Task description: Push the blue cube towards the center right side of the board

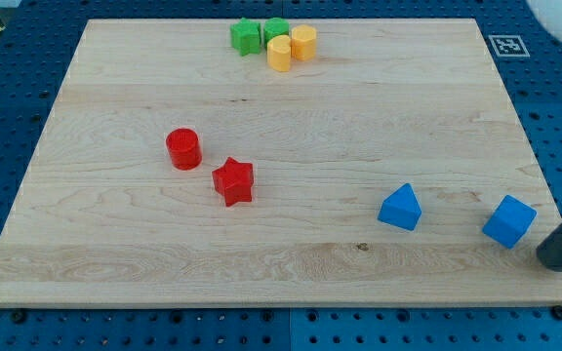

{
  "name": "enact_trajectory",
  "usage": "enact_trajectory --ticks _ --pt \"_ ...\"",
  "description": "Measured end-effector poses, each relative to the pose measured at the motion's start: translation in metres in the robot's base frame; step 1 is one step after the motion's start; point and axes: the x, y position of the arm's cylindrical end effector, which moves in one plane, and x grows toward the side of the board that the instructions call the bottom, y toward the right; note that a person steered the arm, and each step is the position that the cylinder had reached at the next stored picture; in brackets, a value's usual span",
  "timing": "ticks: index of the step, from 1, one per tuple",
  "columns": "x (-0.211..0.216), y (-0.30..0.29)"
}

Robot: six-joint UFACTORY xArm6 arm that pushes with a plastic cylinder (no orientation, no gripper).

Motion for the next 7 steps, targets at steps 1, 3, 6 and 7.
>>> enact_trajectory --ticks 1,3,6,7 --pt "-0.016 0.000" --pt "-0.020 -0.042" --pt "-0.020 -0.073" --pt "-0.024 -0.085"
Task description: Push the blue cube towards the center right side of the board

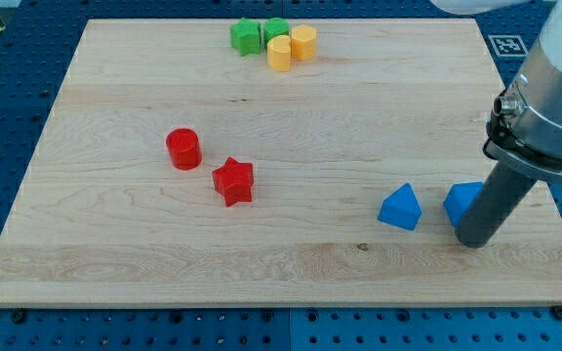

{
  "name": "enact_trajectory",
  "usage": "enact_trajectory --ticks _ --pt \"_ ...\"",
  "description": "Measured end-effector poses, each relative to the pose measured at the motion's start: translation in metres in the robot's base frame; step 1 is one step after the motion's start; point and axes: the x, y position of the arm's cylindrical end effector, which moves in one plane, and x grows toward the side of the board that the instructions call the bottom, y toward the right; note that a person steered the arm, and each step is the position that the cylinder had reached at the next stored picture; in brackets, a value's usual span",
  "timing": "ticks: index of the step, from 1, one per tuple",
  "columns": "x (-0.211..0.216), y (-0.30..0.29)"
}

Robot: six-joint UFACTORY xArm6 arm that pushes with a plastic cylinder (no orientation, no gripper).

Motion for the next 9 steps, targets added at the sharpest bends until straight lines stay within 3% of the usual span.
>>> enact_trajectory --ticks 7,9 --pt "-0.150 0.008" --pt "-0.094 -0.045"
